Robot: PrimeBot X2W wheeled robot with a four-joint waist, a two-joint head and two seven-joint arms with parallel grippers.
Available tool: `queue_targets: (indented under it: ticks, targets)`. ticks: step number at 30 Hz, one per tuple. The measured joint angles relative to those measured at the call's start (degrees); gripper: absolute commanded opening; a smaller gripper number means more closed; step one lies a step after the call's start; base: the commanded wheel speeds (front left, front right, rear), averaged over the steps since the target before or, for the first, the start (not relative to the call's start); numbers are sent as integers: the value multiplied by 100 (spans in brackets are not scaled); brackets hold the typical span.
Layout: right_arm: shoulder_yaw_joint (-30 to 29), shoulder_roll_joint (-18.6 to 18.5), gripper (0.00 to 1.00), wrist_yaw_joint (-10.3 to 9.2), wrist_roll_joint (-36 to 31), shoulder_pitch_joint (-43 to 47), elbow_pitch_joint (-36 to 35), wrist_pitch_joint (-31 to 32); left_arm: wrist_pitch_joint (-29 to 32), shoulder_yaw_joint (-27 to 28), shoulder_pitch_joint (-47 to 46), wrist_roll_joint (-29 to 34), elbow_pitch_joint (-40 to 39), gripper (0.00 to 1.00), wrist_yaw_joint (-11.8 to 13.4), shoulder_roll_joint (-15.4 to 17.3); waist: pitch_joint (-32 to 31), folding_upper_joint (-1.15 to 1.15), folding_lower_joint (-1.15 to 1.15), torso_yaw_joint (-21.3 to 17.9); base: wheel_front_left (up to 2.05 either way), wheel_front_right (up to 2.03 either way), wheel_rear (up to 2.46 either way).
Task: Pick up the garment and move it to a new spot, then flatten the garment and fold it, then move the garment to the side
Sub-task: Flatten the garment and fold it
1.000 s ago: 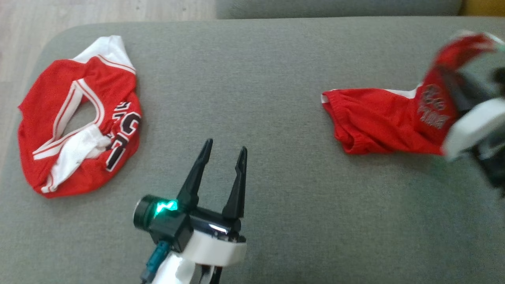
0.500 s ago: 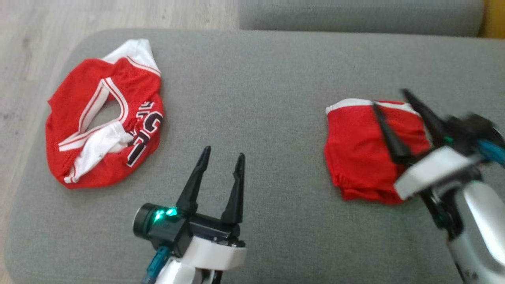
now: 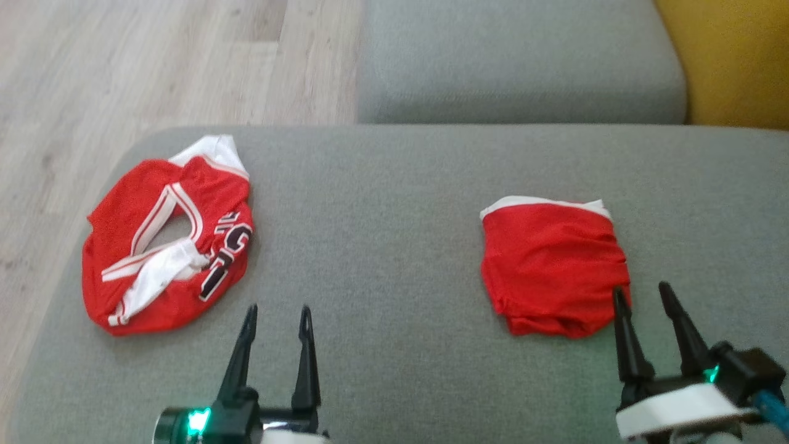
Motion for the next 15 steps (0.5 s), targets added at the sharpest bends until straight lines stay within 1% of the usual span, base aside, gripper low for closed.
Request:
queue_targets:
  ticks: [3,7,13,15]
  targets:
    - [-90,93,100,0,-233,202,-48,0,0,55,141,143,137,100,-71,15,-109,0,-1,-39,0,0,0]
    - [-159,200,100,0,-421,368,-70,0,0,121,222,180,283,100,-119,18,-165,0,1,-58,0,0,0]
    - [-203,264,100,0,-478,365,-97,0,0,154,221,182,330,100,-127,15,-186,0,1,-67,0,0,0]
    - [-211,285,100,0,-478,366,-98,0,0,164,221,182,348,100,-172,14,-191,0,1,-68,0,0,0]
